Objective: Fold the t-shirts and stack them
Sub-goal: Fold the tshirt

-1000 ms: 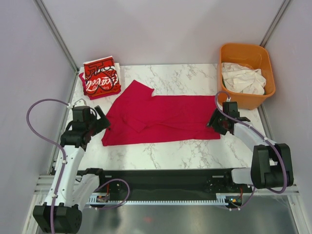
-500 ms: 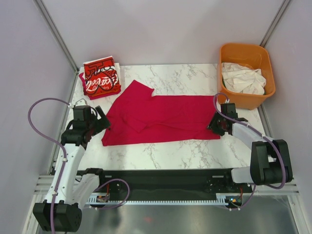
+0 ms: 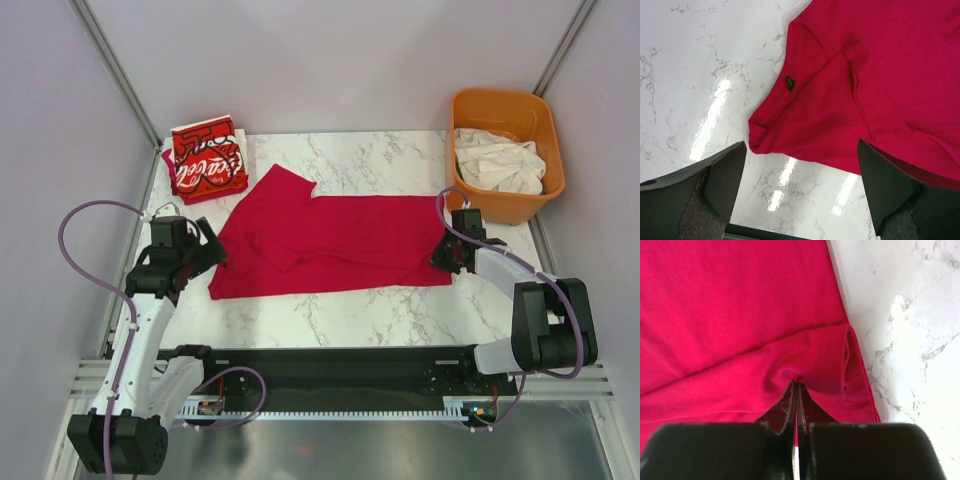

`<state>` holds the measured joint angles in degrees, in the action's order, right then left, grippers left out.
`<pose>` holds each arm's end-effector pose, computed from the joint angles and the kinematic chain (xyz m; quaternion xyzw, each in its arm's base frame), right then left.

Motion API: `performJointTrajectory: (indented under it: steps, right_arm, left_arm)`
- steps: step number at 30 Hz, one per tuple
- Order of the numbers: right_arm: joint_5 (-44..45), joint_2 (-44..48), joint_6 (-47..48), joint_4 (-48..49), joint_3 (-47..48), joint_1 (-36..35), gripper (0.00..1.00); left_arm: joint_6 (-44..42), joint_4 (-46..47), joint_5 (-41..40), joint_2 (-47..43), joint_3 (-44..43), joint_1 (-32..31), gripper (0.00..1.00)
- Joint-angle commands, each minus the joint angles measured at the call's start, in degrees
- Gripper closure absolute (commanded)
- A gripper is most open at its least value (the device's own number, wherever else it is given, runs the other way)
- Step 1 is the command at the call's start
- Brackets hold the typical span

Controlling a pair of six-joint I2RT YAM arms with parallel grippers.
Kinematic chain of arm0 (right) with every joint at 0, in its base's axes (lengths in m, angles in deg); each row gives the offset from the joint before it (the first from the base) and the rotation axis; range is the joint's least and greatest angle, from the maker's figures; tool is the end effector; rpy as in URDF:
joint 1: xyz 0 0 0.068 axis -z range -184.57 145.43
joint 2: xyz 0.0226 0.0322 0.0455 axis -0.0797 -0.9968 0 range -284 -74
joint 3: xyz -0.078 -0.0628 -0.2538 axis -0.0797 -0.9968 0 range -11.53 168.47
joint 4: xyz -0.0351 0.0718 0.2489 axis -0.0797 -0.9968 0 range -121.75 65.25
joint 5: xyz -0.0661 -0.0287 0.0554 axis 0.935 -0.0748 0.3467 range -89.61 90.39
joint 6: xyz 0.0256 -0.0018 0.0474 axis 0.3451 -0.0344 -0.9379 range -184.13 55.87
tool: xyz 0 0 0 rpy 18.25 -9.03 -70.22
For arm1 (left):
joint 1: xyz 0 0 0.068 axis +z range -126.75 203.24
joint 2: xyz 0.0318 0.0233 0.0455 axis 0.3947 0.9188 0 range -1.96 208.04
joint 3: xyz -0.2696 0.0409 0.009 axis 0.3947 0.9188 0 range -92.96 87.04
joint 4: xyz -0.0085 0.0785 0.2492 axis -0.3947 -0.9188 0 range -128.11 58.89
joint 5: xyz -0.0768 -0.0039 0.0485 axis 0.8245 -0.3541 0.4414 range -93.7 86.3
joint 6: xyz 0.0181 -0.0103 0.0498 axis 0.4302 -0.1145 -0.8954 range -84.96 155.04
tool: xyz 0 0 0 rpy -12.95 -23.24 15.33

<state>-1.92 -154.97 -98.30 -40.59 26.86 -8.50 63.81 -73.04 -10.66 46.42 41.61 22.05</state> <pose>0.2561 0.0190 0.1593 0.2457 0.9302 0.1071 0.2508 0.1699 0.0007 0.2810 -0.2422 0.8897 -0.0449 0.3844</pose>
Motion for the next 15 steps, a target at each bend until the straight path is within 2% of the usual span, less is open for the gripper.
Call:
performJointTrajectory:
  steps: [1,8,15]
  right_arm:
    - [0.37,0.64,-0.28,1.34,2.74,-0.21,0.98]
    - [1.25,0.99,0.16,-0.42,6.34,-0.03,0.99]
    - [5.55,-4.71,-1.77,-0.25,12.57,-0.12,1.0]
  left_arm:
    - [-2.23,0.18,0.81,0.13,-0.19,0.05,0.01]
    - [-2.23,0.27,0.98,0.4,-0.1,0.05,0.01]
    - [-2.67,0.54,2.21,1.71,-0.1,0.05,0.01]
